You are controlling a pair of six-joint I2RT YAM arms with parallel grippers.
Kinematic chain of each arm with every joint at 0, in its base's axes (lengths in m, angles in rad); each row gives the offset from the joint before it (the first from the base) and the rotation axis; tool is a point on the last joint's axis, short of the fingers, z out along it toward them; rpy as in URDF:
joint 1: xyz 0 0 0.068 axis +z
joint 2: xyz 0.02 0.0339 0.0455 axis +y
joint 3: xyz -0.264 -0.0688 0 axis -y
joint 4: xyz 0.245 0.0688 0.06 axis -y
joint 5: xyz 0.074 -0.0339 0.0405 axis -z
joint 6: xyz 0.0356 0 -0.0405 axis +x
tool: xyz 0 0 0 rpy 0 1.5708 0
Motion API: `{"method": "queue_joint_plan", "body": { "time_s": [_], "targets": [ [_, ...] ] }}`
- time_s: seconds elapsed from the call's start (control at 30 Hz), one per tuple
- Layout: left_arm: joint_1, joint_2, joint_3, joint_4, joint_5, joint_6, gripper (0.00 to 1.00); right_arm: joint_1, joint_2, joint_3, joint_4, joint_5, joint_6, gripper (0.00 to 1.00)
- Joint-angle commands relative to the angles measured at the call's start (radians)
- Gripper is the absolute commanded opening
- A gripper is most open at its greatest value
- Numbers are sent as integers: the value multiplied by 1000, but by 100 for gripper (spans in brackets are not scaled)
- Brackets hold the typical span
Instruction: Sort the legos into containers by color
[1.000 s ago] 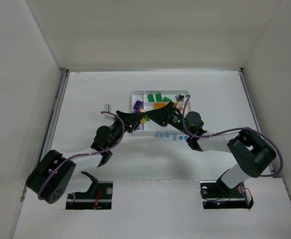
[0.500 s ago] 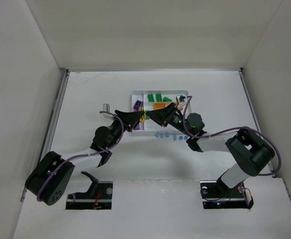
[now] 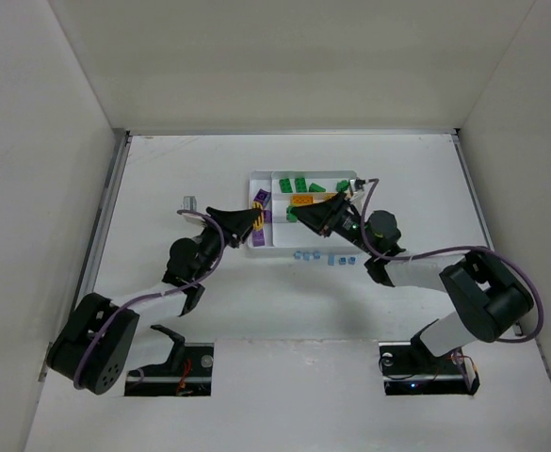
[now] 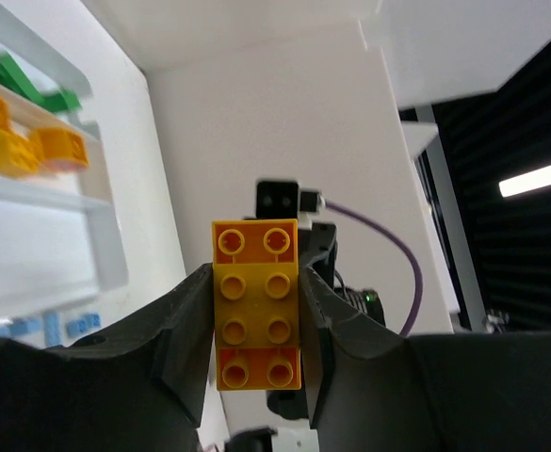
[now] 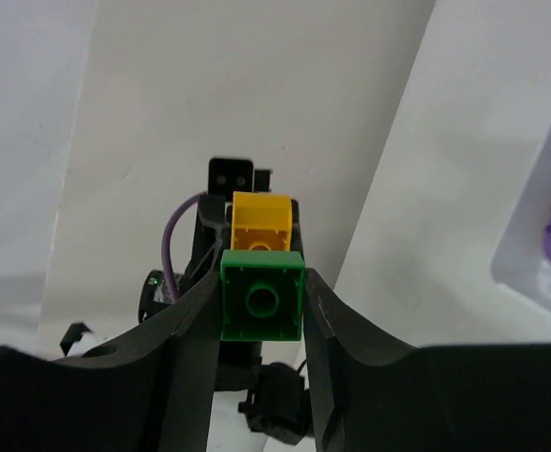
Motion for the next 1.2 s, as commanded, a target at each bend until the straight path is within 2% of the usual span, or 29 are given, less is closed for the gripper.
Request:
{"method": "queue_joint_plan", "body": {
  "time_s": [0.0,0.1,0.17,0.23,0.43,0.57,0.73,0.93,1.07,1.17],
  "targets": [
    [81,-51,-27,52,7,-2,15,-80,-55,-9,-7,4,-54,36],
    [105,-74,-46,38,15,10,15,-119,-26,29,-91,7,-120,36],
    [94,-91,-37,-9,18,53,15,-156,13,95,-217,16,-163,36],
    [65,-123,-24,-86,7,118,15,-183,59,197,-385,50,-256,36],
    [14,-221,2,-302,-51,263,15,-183,224,565,-910,330,-571,37],
    [6,-255,-15,-353,-83,298,16,-156,353,800,-1116,421,-709,39],
    [-1,-232,-17,-375,-90,321,16,-137,517,1049,-1314,458,-789,40],
    [-13,-188,11,-408,-97,358,16,-124,611,1157,-1369,482,-811,43],
    [-32,-128,57,-427,-105,396,16,-122,619,1167,-1346,470,-800,55],
    [-61,-78,97,-431,-139,421,16,-111,559,1102,-1281,452,-788,68]
  ]
}}
